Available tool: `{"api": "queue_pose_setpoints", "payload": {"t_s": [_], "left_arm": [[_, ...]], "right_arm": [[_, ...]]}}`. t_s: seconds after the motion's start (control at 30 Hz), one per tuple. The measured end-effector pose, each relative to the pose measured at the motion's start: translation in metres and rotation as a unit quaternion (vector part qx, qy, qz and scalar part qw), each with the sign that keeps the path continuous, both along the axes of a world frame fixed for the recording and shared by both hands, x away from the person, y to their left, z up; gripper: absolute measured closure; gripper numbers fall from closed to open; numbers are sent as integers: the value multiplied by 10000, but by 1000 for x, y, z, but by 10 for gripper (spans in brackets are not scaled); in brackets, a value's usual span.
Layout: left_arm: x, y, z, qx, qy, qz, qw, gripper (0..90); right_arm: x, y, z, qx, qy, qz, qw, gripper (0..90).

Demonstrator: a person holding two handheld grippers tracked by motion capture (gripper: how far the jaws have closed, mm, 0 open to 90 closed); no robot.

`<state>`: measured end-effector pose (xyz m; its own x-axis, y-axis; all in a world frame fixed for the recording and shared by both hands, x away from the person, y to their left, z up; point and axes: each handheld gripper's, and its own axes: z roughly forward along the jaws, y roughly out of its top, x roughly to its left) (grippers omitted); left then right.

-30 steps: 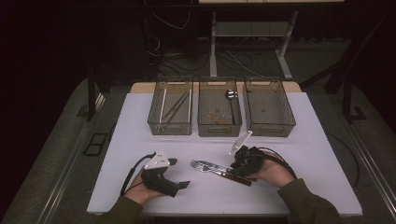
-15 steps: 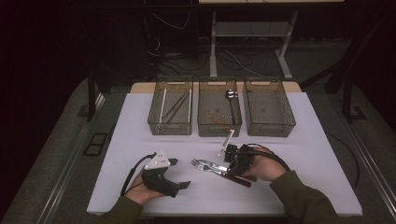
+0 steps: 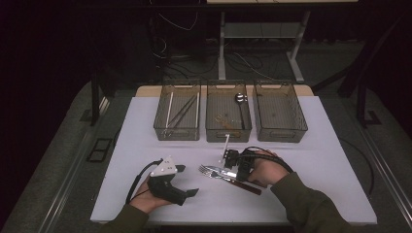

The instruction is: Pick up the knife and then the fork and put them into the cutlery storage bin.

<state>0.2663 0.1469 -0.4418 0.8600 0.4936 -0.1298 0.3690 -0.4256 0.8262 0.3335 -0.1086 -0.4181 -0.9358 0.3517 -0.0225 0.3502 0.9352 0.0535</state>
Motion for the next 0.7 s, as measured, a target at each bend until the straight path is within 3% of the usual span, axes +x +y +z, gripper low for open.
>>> {"api": "queue_pose_setpoints", "payload": {"t_s": [0.23,0.37,0.53,0.7], "left_arm": [[0,0,0,-35,20,17,10000,50],[0,1,0,-46,4,14,10000,50],[0,0,0,-42,-1,18,10000,50],[0,0,0,-40,-6,35,10000,50]], "right_arm": [[3,-12,2,317,-35,-71,9995,773],[4,-25,5,693,-81,-235,9973,774],[2,-41,11,1229,-194,-428,9913,774],[2,-56,14,1733,-292,-548,9829,773]]}}
